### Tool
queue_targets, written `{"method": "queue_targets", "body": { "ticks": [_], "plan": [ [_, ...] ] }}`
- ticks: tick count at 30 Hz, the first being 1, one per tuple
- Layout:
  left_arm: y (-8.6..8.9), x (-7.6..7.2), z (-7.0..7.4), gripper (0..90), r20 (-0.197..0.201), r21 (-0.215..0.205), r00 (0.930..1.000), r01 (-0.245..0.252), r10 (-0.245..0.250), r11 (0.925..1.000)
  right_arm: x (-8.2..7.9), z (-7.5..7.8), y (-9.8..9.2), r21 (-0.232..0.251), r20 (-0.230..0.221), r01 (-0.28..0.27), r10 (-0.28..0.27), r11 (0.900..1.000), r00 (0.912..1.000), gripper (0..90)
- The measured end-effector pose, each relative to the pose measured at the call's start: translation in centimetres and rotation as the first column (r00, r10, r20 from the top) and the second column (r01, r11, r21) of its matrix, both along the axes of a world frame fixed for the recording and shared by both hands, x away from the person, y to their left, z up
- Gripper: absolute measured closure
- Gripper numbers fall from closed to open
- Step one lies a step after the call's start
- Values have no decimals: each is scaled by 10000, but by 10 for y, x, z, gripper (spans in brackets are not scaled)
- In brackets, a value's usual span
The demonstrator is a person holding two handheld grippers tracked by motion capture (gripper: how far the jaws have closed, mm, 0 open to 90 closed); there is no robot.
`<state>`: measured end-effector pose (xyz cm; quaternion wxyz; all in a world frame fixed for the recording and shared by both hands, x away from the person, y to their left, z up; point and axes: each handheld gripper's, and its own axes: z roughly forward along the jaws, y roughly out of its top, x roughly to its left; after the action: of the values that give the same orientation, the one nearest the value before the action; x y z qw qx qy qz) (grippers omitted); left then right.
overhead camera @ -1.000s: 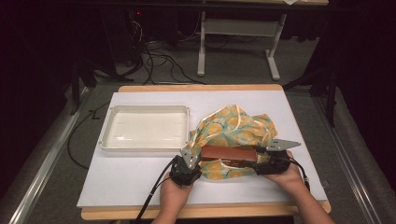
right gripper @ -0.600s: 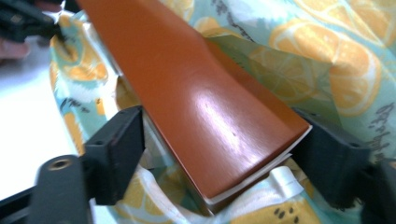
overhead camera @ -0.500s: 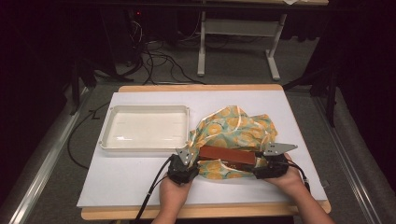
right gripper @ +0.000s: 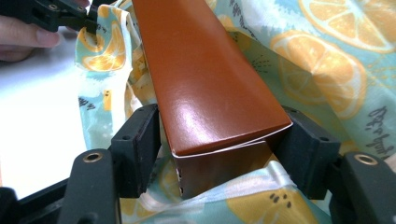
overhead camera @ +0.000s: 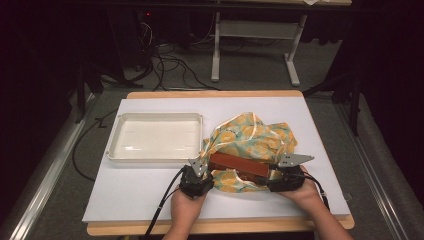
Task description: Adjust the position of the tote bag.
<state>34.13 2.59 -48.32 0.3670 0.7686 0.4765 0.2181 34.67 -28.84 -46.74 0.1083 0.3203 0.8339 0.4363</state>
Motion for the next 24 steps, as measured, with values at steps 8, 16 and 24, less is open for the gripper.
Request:
{"method": "queue_targets", "body": {
  "ticks": [8,16,24],
  "plan": [
    [-1,0,0,451,-23,57,10000,67,-67,10000,6,-3,5,-67,-217,101,-103,9999,9997,323],
    [-5,6,2,454,59,-191,9998,210,-209,9996,-3,4,-14,-62,-32,-64,64,10000,10000,444],
    [-11,9,4,451,251,-331,9991,358,-350,9988,-11,15,-31,613,339,141,-162,9980,9993,446]
  ]
}}
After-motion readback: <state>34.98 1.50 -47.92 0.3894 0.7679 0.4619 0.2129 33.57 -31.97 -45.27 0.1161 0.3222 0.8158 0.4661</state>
